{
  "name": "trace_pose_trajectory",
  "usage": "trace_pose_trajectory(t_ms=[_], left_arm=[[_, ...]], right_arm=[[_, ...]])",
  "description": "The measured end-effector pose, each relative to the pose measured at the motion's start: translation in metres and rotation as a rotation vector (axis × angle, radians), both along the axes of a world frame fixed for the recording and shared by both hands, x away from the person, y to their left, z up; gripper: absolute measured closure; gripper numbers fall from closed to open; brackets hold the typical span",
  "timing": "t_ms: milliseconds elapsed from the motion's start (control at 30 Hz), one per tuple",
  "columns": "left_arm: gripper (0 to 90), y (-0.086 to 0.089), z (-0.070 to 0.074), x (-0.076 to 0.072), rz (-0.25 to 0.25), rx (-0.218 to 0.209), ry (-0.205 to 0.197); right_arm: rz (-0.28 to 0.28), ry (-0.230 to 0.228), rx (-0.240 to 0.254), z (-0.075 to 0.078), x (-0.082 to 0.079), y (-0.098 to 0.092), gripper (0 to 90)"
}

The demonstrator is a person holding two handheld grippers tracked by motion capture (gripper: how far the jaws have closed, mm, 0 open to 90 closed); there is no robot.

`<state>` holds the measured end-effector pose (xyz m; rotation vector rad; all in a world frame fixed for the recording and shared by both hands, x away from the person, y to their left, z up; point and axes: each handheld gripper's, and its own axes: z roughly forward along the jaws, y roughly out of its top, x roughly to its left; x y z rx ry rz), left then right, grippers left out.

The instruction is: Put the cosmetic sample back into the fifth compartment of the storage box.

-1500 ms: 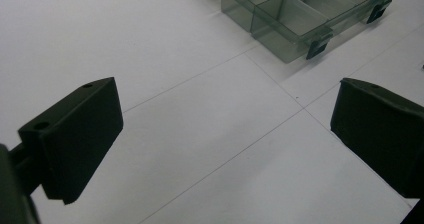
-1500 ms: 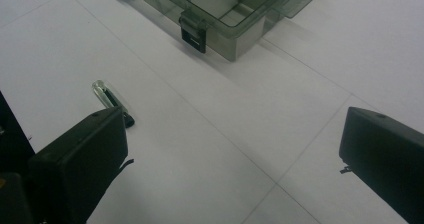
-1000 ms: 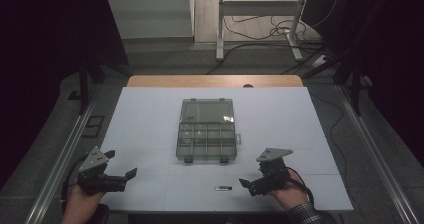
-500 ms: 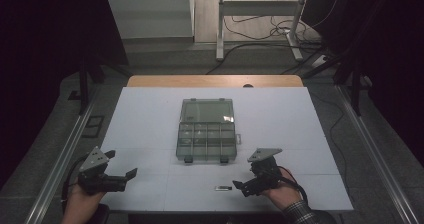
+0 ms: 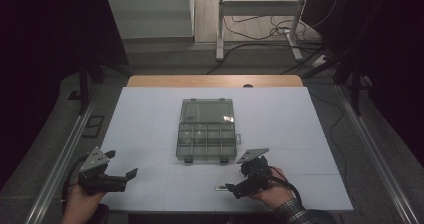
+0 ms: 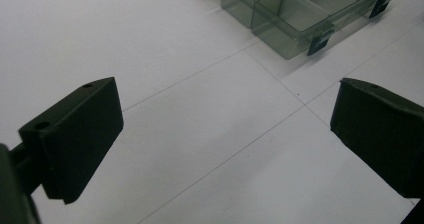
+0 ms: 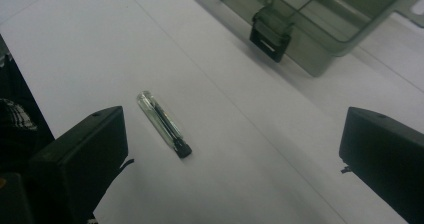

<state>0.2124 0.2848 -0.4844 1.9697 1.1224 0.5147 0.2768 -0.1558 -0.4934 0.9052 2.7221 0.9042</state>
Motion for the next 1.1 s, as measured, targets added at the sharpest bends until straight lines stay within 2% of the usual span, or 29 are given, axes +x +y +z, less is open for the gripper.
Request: trace_pose_trajectory(t_ms=[100,233,267,333,400,433,467,500,567,600,700,733,767,800,900,1100], left_arm=[[1.0,0.0,0.0,0.0,-0.001,0.001,-0.001],[1.0,0.0,0.0,0.0,-0.002,0.005,-0.002],[1.0,0.0,0.0,0.0,-0.002,0.005,-0.002],[1.0,0.0,0.0,0.0,-0.002,0.006,-0.002],[1.0,0.0,0.0,0.0,-0.002,0.006,-0.001],[1.0,0.0,0.0,0.0,-0.002,0.006,-0.001],[1.0,0.0,0.0,0.0,-0.002,0.006,-0.001],[1.0,-0.001,0.0,0.0,-0.002,0.006,-0.001],[1.0,-0.001,0.0,0.0,-0.003,0.007,0.0],[1.0,-0.001,0.0,0.0,-0.003,0.007,0.0],[1.0,-0.001,0.0,0.0,-0.004,0.007,0.0],[1.0,-0.001,0.0,0.0,-0.004,0.007,0.0],[1.0,-0.001,0.0,0.0,-0.003,0.009,-0.001],[1.0,-0.001,0.0,0.0,-0.003,0.009,-0.001],[1.0,-0.001,0.0,0.0,-0.004,0.009,-0.002],[1.0,-0.001,0.0,0.0,-0.005,0.012,-0.001]], right_arm=[[0.02,0.011,-0.029,-0.003,-0.001,0.009,1.7],[0.046,0.009,-0.061,-0.005,-0.002,0.017,11.4],[0.046,0.009,-0.061,-0.005,-0.002,0.017,11.4],[0.076,0.014,-0.067,-0.005,-0.003,0.022,21.8],[0.093,0.016,-0.071,-0.006,-0.003,0.023,24.8],[0.112,0.019,-0.08,-0.006,-0.003,0.027,31.6],[0.112,0.019,-0.08,-0.006,-0.003,0.027,31.6],[0.124,0.024,-0.081,-0.007,-0.003,0.028,35.2],[0.161,0.035,-0.096,-0.009,-0.003,0.033,46.9],[0.161,0.035,-0.096,-0.009,-0.003,0.033,46.9],[0.188,0.058,-0.114,-0.013,-0.003,0.037,61.9],[0.188,0.058,-0.114,-0.013,-0.003,0.037,61.9],[0.198,0.071,-0.123,-0.015,-0.001,0.038,70.2],[0.198,0.071,-0.123,-0.015,-0.001,0.038,70.2],[0.211,0.042,-0.149,-0.015,-0.002,0.037,80.0],[0.195,0.055,-0.139,-0.014,-0.001,0.038,80.5]])
